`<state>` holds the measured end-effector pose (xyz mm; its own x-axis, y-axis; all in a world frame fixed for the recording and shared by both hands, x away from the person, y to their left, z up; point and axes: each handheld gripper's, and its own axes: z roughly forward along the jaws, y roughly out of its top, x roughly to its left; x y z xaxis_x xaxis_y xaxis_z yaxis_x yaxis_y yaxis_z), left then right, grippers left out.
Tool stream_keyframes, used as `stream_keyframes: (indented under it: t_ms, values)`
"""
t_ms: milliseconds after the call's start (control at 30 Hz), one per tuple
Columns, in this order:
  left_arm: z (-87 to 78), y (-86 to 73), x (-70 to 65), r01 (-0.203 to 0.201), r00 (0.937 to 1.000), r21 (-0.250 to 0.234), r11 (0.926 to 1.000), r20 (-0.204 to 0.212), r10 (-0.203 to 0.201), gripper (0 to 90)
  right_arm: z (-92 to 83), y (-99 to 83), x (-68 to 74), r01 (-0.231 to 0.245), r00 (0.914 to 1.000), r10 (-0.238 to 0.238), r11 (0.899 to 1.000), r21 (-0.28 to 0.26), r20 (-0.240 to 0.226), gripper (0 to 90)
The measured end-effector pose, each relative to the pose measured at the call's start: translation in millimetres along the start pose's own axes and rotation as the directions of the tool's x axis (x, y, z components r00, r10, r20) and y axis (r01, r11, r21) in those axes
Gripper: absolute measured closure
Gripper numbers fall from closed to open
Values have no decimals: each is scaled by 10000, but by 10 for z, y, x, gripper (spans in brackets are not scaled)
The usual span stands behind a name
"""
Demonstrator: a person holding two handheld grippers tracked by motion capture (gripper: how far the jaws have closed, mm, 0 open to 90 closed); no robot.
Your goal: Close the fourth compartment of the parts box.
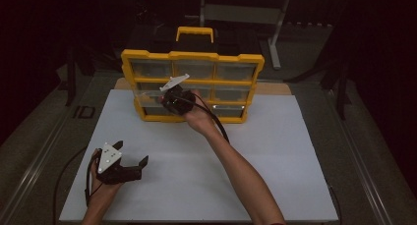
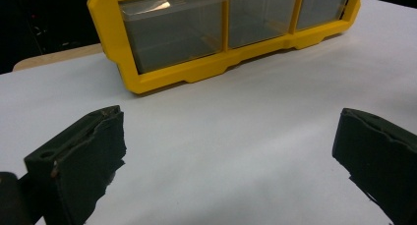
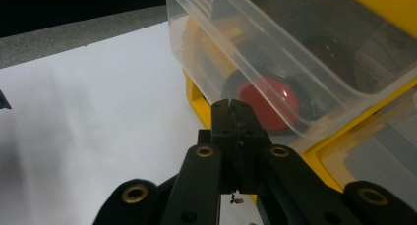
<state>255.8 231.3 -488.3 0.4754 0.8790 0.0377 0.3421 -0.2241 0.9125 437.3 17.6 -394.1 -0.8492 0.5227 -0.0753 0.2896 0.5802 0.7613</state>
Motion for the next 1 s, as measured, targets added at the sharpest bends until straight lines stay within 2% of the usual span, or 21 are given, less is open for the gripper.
stream_keyframes:
  t_ms: [233,667,1000]
  values:
    - [0,-1,1,-10,10000,14,10000,0,10,1,25,-17,-32,-226,9997,225,9997,72,108,895]
    - [1,-1,-4,-80,10000,30,10000,-22,80,1,81,-7,-86,-253,9983,249,9997,62,530,895]
    - [-2,-1,-2,-78,10000,22,10000,-32,78,1,84,-9,-168,-683,9931,680,9977,-2,957,895]
